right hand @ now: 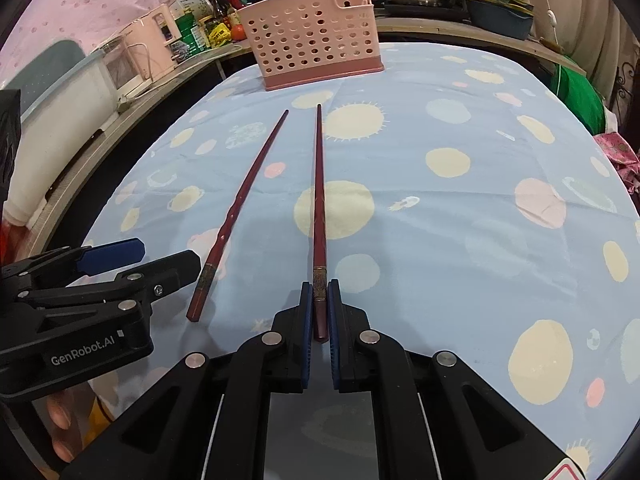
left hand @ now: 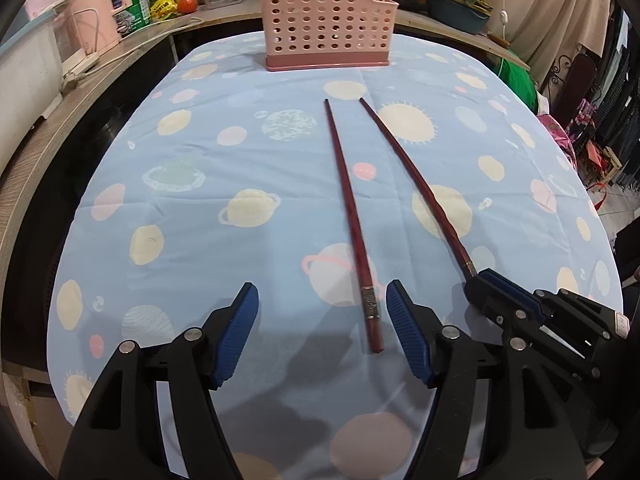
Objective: Organize utensils
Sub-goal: 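Close right tool on one dark-red chopstick while left tool closes on the other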
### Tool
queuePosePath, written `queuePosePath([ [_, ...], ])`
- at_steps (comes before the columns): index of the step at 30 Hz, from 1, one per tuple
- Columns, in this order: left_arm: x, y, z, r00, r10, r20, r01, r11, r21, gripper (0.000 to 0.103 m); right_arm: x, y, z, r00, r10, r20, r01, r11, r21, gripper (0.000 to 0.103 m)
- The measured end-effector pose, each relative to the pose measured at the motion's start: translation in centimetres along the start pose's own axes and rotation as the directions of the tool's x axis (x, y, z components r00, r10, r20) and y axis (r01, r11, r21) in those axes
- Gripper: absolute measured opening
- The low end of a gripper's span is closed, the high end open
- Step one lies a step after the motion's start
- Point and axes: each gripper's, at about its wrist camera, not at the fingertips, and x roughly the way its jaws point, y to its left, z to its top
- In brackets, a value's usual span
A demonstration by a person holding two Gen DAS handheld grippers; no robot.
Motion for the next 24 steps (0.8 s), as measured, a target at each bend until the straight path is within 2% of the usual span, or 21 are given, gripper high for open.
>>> queuePosePath([
  [7, 1.1, -0.7, -0.6, 1.0, -0.01, -0.029, 0.01, 1.0, 0.008, 0.063, -0.3, -0.5, -0.2, 1.0, 0.002, 0.003, -0.002, 1.0, 0.011, 0.007],
  [13, 1.4, -1.1, -0.8, 0.999, -0.01, -0.035, 0.011, 1.0, 0.024, 0.056, -0.3, -0.5, -0.2, 1.0, 0.001, 0.002, -0.001, 1.0, 0.01, 0.007],
  [16, 1.3, -1.1, -0.7, 0.999, -0.015, -0.03, 0.016, 0.999, 0.027, 0.044, -0.3, -0.5, -0.3, 1.0, 0.002, 0.003, -0.002, 1.0, 0.01, 0.007],
  [18, 1.2, -1.0, -0.7, 0.999, -0.017, -0.03, 0.018, 0.999, 0.029, 0.03, -0.4, -0.5, -0.4, 1.0, 0.001, 0.004, -0.001, 1.0, 0.009, 0.007],
  [19, 1.2, -1.0, -0.7, 0.999, -0.025, -0.032, 0.025, 0.999, 0.028, 0.027, -0.4, -0.5, -0.4, 1.0, 0.001, 0.003, -0.001, 1.0, 0.01, 0.007],
  [21, 1.1, -0.9, -0.7, 0.999, -0.036, -0.039, 0.037, 0.999, 0.022, 0.011, -0.4, -0.5, -0.4, 1.0, 0.003, 0.002, -0.003, 1.0, 0.01, 0.007],
  [24, 1.1, -0.7, -0.6, 0.998, -0.049, -0.045, 0.049, 0.999, 0.014, 0.007, -0.4, -0.5, -0.5, 1.0, 0.004, 0.002, -0.005, 1.0, 0.01, 0.007],
])
